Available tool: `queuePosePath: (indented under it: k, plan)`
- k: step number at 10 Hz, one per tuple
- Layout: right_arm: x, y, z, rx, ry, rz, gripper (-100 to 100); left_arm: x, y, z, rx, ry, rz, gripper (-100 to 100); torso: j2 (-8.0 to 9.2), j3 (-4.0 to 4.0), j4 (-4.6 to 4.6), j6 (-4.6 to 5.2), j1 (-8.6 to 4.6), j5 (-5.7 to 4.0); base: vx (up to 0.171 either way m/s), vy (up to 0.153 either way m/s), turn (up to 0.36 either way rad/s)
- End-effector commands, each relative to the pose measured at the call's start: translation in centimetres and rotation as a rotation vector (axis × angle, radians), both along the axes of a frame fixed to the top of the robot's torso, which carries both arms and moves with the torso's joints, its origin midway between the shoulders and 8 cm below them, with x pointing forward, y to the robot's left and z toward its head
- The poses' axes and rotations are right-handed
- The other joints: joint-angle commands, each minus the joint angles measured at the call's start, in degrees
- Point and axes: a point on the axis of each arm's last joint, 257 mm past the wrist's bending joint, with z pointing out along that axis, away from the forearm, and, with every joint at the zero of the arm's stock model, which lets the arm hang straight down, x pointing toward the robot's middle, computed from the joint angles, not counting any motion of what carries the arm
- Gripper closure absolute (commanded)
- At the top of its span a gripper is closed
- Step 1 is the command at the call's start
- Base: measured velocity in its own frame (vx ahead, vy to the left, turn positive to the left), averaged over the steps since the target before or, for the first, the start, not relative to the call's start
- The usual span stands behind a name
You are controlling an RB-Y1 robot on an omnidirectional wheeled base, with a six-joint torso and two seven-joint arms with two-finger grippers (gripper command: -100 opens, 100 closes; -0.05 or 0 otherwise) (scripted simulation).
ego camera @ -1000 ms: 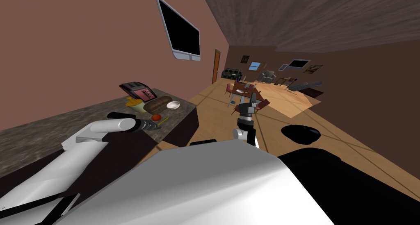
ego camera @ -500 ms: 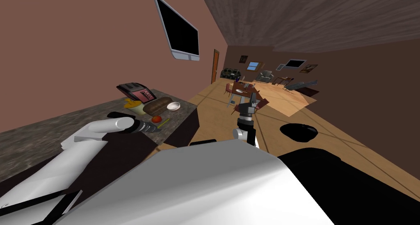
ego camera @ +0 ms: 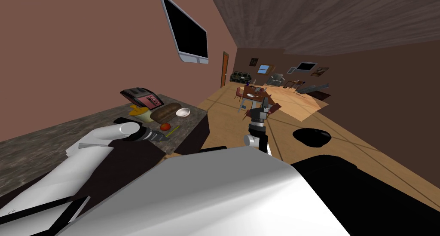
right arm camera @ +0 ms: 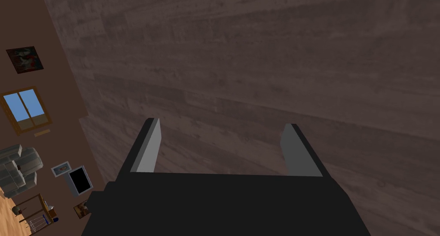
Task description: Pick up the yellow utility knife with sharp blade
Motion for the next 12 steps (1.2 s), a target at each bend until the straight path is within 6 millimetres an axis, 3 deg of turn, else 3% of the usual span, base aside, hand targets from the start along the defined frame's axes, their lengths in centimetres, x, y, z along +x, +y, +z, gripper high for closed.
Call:
queuePosePath:
  k: [1,2,3,5,6,10,11,12]
  plan:
    - [0.0,0.0,0.0,0.000,0.000,0.000,0,0.0,0.0,0.0,0.000,0.000,0.000,-100,0.00,0.00,0.00,0.00,0.00,0.00,0.016,0.027,-0.006]
    - [0.0,0.0,0.0,0.000,0.000,0.000,0,-0.1,0.0,0.0,-0.002,0.004,0.000,0,0.05,0.03,0.01,0.00,-0.11,-0.02,0.003,0.005,0.000]
    - [0.0,0.0,0.0,0.000,0.000,0.000,0,-0.1,0.1,-1.3,0.000,0.002,0.004,-100,0.10,0.06,0.02,0.00,-0.20,-0.04,0.008,-0.007,-0.037]
    - [0.0,0.0,0.0,0.000,0.000,0.000,0,-0.2,0.3,-1.6,-0.001,0.004,0.006,-100,0.08,0.05,0.02,0.01,-0.29,-0.06,0.011,-0.012,-0.018]
    - [0.0,0.0,0.0,0.000,0.000,0.000,0,-0.2,0.3,-1.7,0.000,0.002,0.005,100,0.10,0.06,0.02,0.00,-0.28,-0.07,0.000,0.000,0.000]
    - [0.0,0.0,0.0,0.000,0.000,0.000,0,-0.2,0.3,-1.6,0.000,0.001,0.005,100,0.12,0.06,0.01,0.00,-0.23,-0.03,0.000,0.000,0.000]
    - [0.0,0.0,0.0,0.000,0.000,0.000,0,-0.2,0.3,-1.6,0.000,0.001,0.005,0,0.12,0.06,0.01,0.00,-0.22,-0.03,0.000,0.000,0.000]
    - [0.0,0.0,0.0,0.000,0.000,0.000,0,-0.1,0.1,-0.7,-0.001,0.002,0.003,100,0.12,0.06,0.01,0.00,-0.22,-0.03,-0.007,0.004,0.033]
